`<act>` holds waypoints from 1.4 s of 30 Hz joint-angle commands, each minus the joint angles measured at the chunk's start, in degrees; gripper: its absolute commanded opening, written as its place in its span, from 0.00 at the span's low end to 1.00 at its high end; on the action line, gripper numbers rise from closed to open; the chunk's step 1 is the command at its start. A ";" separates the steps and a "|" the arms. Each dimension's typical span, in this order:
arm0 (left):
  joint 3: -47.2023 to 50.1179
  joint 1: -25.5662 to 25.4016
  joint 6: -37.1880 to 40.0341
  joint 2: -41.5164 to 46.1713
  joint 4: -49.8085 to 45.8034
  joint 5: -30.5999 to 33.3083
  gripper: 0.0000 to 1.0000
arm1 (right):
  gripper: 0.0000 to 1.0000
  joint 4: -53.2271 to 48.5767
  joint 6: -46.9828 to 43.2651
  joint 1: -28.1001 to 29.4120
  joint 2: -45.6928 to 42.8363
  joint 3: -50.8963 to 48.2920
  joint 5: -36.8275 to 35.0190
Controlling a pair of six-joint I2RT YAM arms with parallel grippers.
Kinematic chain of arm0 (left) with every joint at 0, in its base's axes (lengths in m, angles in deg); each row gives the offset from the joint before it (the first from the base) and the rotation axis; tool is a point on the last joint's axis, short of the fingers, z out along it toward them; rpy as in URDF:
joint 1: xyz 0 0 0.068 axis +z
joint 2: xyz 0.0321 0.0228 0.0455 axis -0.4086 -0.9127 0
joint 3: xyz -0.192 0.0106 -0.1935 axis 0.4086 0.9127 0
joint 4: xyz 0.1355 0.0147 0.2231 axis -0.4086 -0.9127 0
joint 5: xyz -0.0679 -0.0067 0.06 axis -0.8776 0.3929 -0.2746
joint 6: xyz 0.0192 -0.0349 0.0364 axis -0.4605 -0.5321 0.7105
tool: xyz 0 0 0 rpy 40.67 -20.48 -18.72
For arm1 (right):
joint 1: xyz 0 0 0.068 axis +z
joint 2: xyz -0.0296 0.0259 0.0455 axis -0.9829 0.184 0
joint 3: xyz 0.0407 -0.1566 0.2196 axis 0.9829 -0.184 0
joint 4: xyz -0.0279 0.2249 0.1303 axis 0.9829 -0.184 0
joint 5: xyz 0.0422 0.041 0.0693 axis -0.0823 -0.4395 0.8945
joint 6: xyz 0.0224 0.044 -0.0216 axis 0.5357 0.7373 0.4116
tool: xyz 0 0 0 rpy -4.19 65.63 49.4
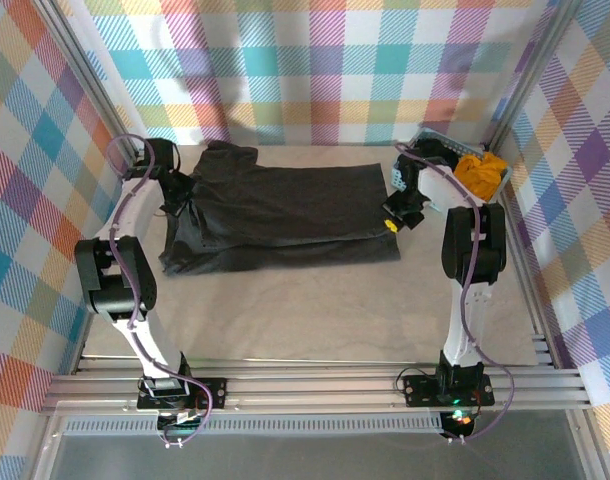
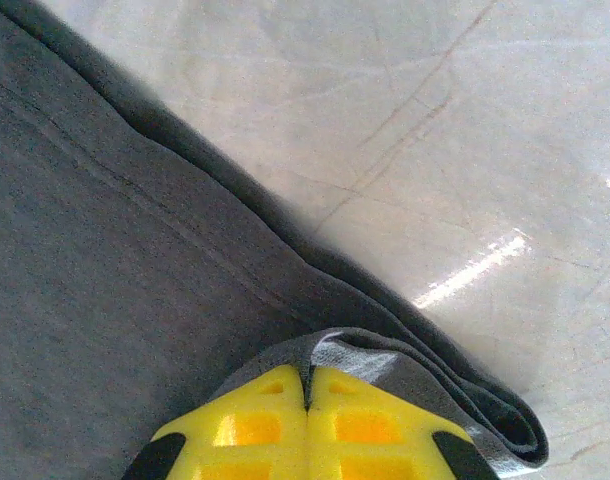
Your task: Fold and stack the t-shirts
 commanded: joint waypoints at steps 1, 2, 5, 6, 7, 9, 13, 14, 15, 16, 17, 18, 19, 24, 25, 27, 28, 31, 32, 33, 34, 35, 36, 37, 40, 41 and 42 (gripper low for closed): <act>-4.10 1.00 2.49 -2.01 -1.66 0.71 0.01 | 0.13 -1.14 -1.40 -0.23 1.28 3.08 -0.40; -5.33 1.07 3.27 -2.42 -3.06 0.90 0.19 | 0.24 -1.40 -2.35 -0.19 1.17 3.94 -0.83; -8.41 1.14 5.58 -1.32 -10.14 3.99 0.50 | 0.50 -3.18 -6.09 -0.23 -0.48 5.63 -1.08; -7.79 1.18 5.71 0.03 -11.95 5.27 0.52 | 0.53 -4.00 -7.25 -0.18 -1.40 5.74 -1.13; -5.86 1.26 5.62 2.58 -13.32 6.53 0.53 | 0.55 -4.17 -8.25 -0.14 -2.98 4.54 -1.07; 0.07 1.90 4.05 7.83 -14.55 7.66 0.53 | 0.57 -2.69 -9.17 -0.12 -6.98 -0.51 -0.61; 15.87 2.58 0.81 16.09 -9.89 0.89 0.37 | 0.60 0.67 -10.99 1.20 -13.04 -11.65 2.18; 18.56 2.58 0.08 16.30 -8.94 -1.63 0.29 | 0.56 1.66 -11.52 1.92 -13.71 -13.90 2.86; 20.44 2.67 -0.48 16.16 -8.17 -3.38 0.23 | 0.52 3.01 -11.91 2.56 -14.16 -15.55 3.53; 22.87 2.75 -1.06 15.90 -6.92 -4.73 0.20 | 0.48 4.14 -12.02 3.24 -14.24 -17.13 4.05; 24.46 2.84 -1.75 15.59 -6.11 -5.30 0.19 | 0.45 4.92 -12.03 3.64 -14.07 -18.07 4.55; 25.94 3.28 -2.44 14.99 -4.97 -5.71 0.19 | 0.43 6.18 -12.28 4.01 -13.70 -18.81 5.15; 26.78 3.66 -2.71 14.03 -3.87 -5.87 0.18 | 0.40 6.77 -12.43 4.27 -13.21 -19.10 4.98; 23.42 6.63 -1.28 5.74 -4.55 -2.90 0.17 | 0.36 6.56 -14.85 4.30 -8.31 -17.17 2.71; 22.70 7.24 -0.70 4.18 -5.27 -1.18 0.16 | 0.36 5.78 -15.42 4.30 -6.95 -16.28 2.21; 22.28 8.61 0.07 2.31 -6.04 1.99 0.15 | 0.36 4.24 -16.14 4.22 -4.94 -14.78 1.11; 22.35 9.31 0.75 1.76 -5.71 2.91 0.15 | 0.36 3.41 -16.40 4.17 -4.05 -14.18 0.43; 21.88 10.10 2.31 -0.24 -6.45 2.89 0.15 | 0.37 0.19 -16.71 4.21 -2.32 -13.00 -0.43; 21.96 9.93 2.54 -0.47 -6.69 2.13 0.14 | 0.38 -0.71 -16.70 4.18 -2.14 -13.14 -0.50; 22.48 9.81 2.52 -0.29 -6.87 1.88 0.15 | 0.38 -1.47 -16.63 4.21 -2.34 -13.57 -0.67; 23.58 9.79 2.37 0.56 -6.91 1.66 0.15 | 0.39 -2.03 -16.53 4.21 -2.99 -14.49 -1.13; 24.96 9.69 2.02 1.60 -6.78 1.43 0.14 | 0.39 -2.28 -16.29 4.16 -3.99 -15.81 -1.72; 26.17 9.53 1.59 2.53 -6.69 1.08 0.14 | 0.39 -2.51 -16.11 4.05 -5.00 -17.04 -2.25; 27.59 9.32 1.13 3.53 -6.86 0.71 0.14 | 0.40 -2.81 -15.96 3.87 -6.08 -18.39 -2.74; 31.50 8.34 -0.27 5.96 -8.20 0.26 0.15 | 0.40 -3.68 -15.57 3.39 -9.50 -22.43 -3.58; 33.33 8.20 -0.96 6.87 -8.35 -0.51 0.15 | 0.40 -3.88 -15.45 3.20 -10.75 -23.97 -3.28; 34.95 8.21 -1.58 7.83 -8.40 -1.41 0.15 | 0.40 -4.11 -15.14 3.11 -11.82 -25.23 -3.10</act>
